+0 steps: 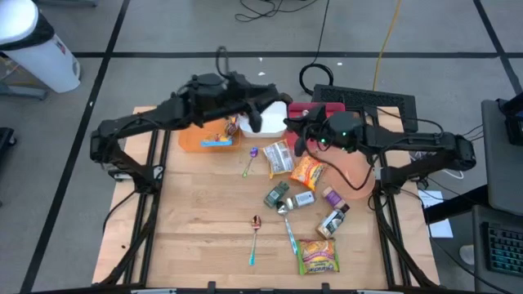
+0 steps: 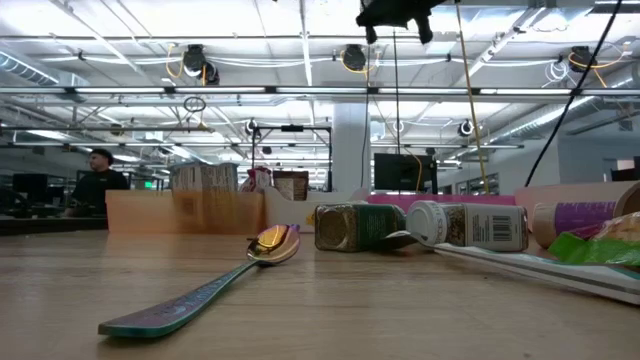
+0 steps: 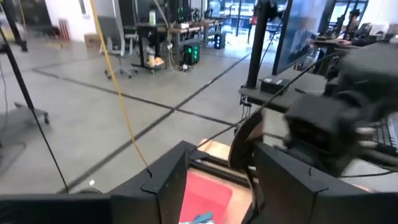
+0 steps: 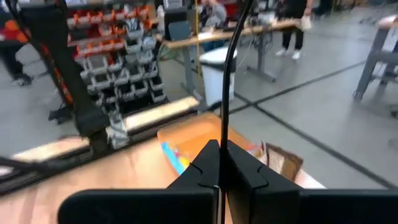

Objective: Pick & Place Food Item
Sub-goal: Put the black spoon into the red bin

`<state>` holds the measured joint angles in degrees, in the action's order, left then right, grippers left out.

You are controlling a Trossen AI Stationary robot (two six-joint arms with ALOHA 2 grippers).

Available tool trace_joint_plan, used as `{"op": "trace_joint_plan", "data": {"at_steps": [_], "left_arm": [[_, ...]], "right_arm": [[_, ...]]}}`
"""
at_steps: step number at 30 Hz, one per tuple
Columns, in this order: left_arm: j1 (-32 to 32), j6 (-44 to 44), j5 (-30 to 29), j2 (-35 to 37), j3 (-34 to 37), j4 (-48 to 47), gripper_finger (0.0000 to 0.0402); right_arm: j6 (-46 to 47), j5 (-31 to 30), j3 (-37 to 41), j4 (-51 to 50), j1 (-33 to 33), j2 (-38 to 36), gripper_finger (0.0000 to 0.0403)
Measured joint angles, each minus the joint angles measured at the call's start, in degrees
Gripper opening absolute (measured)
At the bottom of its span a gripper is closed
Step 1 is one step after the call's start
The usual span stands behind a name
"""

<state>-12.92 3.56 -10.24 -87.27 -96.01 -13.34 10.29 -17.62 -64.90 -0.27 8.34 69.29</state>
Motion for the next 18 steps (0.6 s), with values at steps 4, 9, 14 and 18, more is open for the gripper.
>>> {"op": "trace_joint_plan", "data": {"at_steps": [4,9,14,18], "left_arm": [[-1.07,-0.67,2.68,3.74,-0.73,-2.05,0.0196],[-4.38,0.13,13.05,9.21,-0.85,-6.32,0.0193],[-7.25,1.45,20.69,12.54,-0.83,-13.66,0.0186],[-7.90,1.45,27.24,13.64,-0.76,-18.80,0.0188]], "right_arm": [[3.93,7.97,-0.04,-9.00,4.58,-2.56,0.0002],[6.01,21.53,-0.02,-19.71,11.91,-3.06,0.0001],[4.19,30.84,0.00,-25.55,17.98,-1.55,0.0001],[3.54,34.78,-0.02,-26.26,22.14,-0.61,0.0001]]}}
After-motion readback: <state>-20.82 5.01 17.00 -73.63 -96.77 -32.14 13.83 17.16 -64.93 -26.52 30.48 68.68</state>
